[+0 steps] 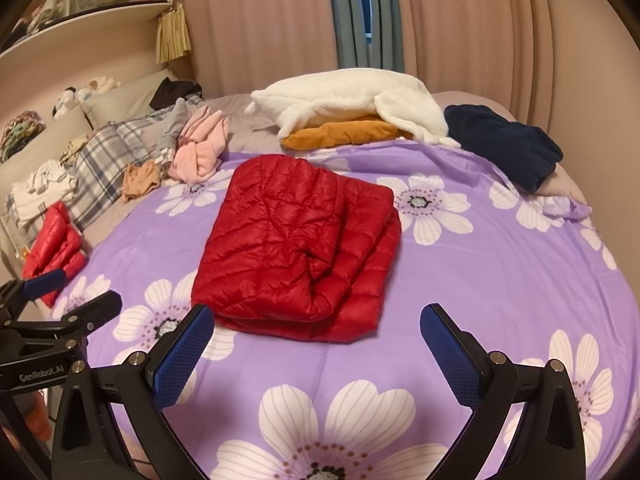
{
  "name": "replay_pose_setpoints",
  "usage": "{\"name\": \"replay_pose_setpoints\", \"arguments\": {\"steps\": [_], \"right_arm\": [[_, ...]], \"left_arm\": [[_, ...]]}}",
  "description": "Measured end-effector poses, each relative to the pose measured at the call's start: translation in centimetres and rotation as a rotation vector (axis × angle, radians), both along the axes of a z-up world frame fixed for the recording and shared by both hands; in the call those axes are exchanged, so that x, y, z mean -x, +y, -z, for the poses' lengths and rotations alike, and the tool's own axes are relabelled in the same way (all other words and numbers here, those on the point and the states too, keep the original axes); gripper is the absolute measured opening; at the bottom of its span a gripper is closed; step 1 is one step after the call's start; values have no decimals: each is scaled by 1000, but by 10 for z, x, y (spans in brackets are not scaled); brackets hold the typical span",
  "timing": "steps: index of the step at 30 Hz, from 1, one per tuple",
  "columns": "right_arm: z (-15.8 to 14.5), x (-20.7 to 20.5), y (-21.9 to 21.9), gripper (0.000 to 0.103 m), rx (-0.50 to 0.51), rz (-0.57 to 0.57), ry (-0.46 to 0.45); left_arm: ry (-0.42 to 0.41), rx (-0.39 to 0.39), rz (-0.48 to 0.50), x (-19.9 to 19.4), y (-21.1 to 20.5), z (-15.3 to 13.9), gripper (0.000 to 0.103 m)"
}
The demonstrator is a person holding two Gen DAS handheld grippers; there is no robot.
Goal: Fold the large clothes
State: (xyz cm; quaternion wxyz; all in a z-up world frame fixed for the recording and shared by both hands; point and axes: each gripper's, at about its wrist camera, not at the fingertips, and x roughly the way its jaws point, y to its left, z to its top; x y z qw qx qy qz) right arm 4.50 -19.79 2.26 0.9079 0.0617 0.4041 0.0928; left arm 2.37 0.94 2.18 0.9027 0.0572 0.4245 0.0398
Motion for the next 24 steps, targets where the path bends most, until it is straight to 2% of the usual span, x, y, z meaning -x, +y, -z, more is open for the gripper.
{"name": "replay_pose_setpoints", "arguments": {"steps": [24], "right_arm": [[-1,-1,4,102,-1,-3,-4]], "left_arm": [[-6,-7,5,0,1,-5,103]]}}
